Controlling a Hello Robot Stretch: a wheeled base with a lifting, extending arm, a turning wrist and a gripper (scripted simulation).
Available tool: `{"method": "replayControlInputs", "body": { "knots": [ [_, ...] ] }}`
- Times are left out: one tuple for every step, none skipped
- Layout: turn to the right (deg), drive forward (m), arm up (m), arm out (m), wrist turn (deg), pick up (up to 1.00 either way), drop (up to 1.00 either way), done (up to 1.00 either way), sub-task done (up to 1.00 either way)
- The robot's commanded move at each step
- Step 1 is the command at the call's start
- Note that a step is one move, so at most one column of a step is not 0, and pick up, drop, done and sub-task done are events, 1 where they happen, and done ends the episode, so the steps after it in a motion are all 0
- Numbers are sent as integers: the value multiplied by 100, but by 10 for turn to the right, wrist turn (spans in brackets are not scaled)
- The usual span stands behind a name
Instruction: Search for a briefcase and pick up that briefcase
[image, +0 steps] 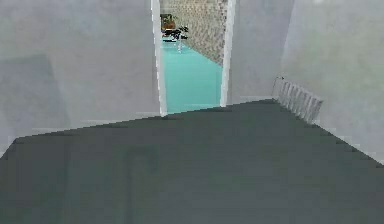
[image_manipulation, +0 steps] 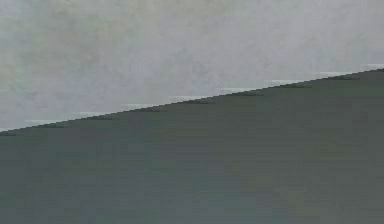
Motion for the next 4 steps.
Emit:
{"method": "replayControlInputs", "body": {
  "knots": [
    [0,100,0,0,0,0,0,0,0],
    [0,100,0,0,0,0,0,0,0],
    [30,0,0,0,0,0,0,0,0],
    [0,65,0,0,0,0,0,0,0]
  ]
}}
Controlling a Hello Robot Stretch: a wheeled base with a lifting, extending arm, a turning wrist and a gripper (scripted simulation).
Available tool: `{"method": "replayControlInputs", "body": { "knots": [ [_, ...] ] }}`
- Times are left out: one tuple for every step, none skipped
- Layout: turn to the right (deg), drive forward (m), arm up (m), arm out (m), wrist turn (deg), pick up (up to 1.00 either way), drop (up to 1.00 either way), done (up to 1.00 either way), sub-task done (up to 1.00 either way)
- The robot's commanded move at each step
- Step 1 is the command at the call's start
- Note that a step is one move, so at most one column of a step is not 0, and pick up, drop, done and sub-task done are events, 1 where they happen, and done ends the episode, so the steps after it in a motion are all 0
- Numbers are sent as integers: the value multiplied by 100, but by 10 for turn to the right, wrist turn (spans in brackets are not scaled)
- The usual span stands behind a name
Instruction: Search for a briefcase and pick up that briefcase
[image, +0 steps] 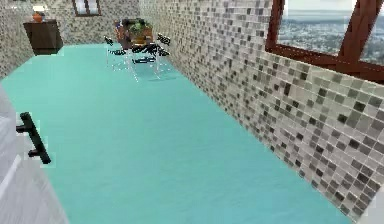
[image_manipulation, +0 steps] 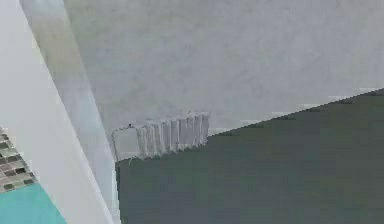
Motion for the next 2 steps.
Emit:
{"method": "replayControlInputs", "body": {
  "knots": [
    [-210,0,0,0,0,0,0,0,0],
    [0,100,0,0,0,0,0,0,0]
  ]
}}
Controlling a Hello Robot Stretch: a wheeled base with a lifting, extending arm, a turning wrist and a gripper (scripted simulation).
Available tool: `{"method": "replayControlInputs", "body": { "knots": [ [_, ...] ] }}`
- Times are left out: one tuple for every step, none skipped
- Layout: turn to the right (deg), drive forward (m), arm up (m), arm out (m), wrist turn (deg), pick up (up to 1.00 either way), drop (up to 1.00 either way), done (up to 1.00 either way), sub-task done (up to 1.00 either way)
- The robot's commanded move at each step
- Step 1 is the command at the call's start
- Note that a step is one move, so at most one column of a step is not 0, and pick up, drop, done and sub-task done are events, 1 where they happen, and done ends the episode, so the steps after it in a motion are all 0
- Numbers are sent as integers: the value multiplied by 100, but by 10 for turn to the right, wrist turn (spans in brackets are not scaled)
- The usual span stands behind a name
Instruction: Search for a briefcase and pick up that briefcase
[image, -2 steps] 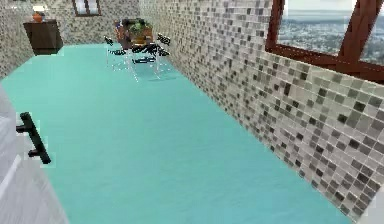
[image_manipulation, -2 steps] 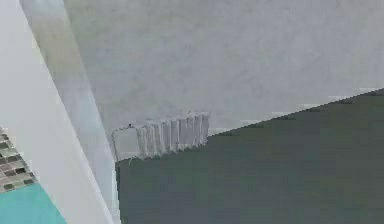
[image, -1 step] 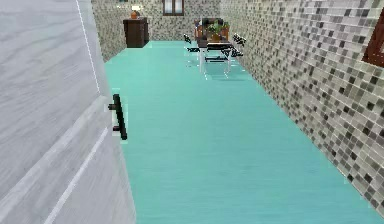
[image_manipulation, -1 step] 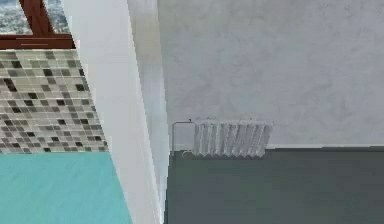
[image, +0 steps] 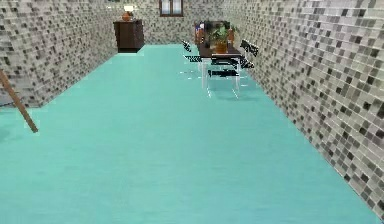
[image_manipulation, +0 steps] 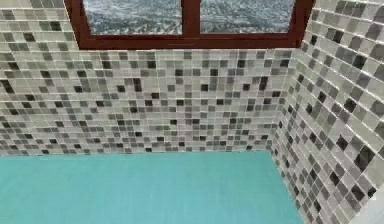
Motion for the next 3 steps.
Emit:
{"method": "replayControlInputs", "body": {
  "knots": [
    [-90,0,0,0,0,0,0,0,0],
    [0,20,0,0,0,0,0,0,0],
    [60,0,0,0,0,0,0,0,0]
  ]
}}
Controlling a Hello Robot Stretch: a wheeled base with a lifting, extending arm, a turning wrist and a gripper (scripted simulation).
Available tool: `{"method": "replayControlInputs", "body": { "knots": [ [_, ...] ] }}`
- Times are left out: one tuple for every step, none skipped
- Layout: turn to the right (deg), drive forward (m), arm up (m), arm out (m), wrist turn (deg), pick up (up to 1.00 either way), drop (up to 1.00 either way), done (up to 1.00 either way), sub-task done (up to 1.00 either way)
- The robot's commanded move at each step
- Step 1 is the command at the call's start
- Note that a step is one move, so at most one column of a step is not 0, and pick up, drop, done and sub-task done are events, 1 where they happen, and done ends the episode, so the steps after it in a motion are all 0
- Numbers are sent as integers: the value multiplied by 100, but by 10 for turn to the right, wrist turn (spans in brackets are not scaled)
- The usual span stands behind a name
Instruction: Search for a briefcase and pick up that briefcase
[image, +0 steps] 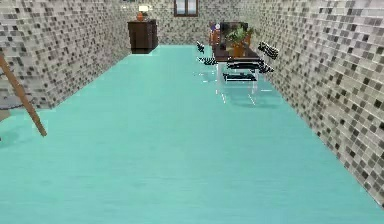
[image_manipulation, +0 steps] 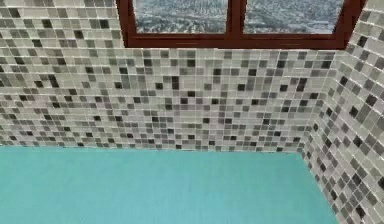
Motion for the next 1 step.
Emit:
{"method": "replayControlInputs", "body": {
  "knots": [
    [0,100,0,0,0,0,0,0,0]
  ]
}}
